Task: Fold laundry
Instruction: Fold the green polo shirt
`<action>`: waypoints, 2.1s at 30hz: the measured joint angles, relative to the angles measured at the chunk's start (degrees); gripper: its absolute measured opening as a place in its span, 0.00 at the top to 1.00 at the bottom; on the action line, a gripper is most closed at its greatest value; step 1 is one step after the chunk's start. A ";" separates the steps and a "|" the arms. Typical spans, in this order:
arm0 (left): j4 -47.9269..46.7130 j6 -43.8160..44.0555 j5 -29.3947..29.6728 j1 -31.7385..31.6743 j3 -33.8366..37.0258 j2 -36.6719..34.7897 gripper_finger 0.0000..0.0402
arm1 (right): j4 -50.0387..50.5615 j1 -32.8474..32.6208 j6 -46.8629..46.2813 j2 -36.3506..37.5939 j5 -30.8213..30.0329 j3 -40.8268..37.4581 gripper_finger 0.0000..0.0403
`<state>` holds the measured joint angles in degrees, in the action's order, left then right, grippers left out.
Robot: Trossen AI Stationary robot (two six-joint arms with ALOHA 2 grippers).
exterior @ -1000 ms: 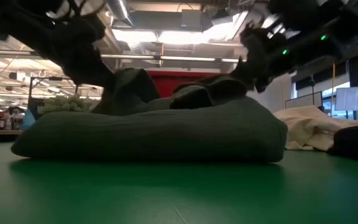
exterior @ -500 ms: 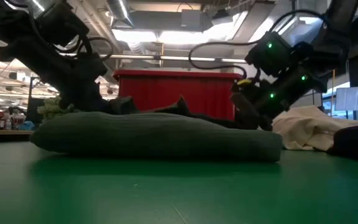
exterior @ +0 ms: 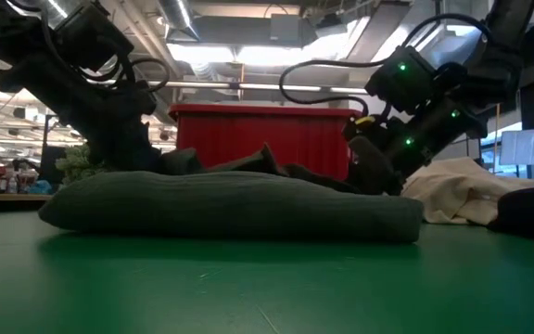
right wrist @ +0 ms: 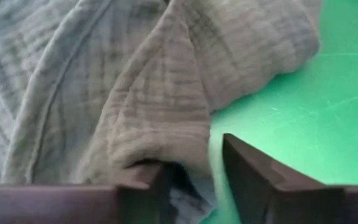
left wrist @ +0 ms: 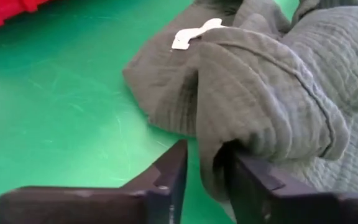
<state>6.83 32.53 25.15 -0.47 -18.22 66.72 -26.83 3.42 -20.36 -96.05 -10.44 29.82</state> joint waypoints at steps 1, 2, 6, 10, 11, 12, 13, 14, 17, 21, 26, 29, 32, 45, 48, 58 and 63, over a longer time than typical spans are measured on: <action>0.00 -0.02 -0.38 0.00 0.00 0.00 0.73 | -0.07 0.00 0.11 0.04 0.00 0.00 0.60; 0.00 0.00 -0.57 0.00 0.00 0.00 0.71 | -0.13 0.00 0.11 0.05 0.00 0.00 0.57; 0.02 -0.02 -0.64 0.00 0.00 0.00 0.65 | -0.12 0.00 0.24 0.06 0.00 0.00 0.44; 0.02 -0.10 -0.46 0.00 0.00 0.00 0.63 | 0.00 0.00 0.24 0.05 0.00 0.00 0.37; 0.02 -0.12 -0.45 0.00 0.00 0.00 0.63 | 0.03 0.00 0.24 0.05 0.00 0.00 0.36; 0.02 -0.13 -0.42 -0.02 0.00 0.00 0.63 | 0.11 0.00 0.24 0.07 0.00 0.00 0.36; 0.02 -0.11 -0.40 0.00 0.00 0.00 0.63 | 0.31 0.00 0.24 0.06 -0.01 0.00 0.35; 0.04 -0.11 -0.40 0.00 0.00 0.00 0.63 | 0.55 0.00 0.27 0.07 0.01 0.00 0.35; 0.08 -0.86 -1.87 0.00 -0.06 -0.68 0.63 | 0.76 0.00 0.28 0.07 1.25 0.00 0.35; -1.05 -3.56 -6.62 0.00 -1.50 -3.24 0.63 | 1.19 0.00 0.29 1.63 6.16 -0.02 0.35; -4.81 -9.77 -6.22 0.00 -4.69 -7.00 0.63 | 5.54 -0.07 2.89 7.15 6.43 0.00 0.35; -8.23 -11.90 -4.63 0.00 -6.75 -8.13 0.63 | 9.23 -0.02 4.57 10.66 4.37 -0.01 0.35; -11.38 -12.19 -4.45 0.00 -8.22 -8.17 0.63 | 13.56 -0.02 5.52 13.91 2.30 0.00 0.35; -13.35 -18.88 -5.74 8.45 -10.75 -7.21 0.63 | 18.99 -0.02 4.24 20.34 -5.59 -0.01 0.35; -13.22 -19.98 -3.42 12.18 -10.75 -4.98 0.63 | 17.59 -0.02 4.35 20.74 -6.21 -0.02 0.35; -8.46 -22.61 -1.77 16.94 -10.75 -1.03 0.63 | 15.93 0.00 5.64 20.74 -8.02 0.00 0.35; -6.76 -22.48 -1.76 16.92 -10.75 -1.05 0.63 | 15.91 -0.02 5.63 20.74 -8.02 0.00 0.35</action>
<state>0.07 10.06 23.40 16.45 -28.97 65.67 -10.92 3.40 -14.73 -75.31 -18.45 29.82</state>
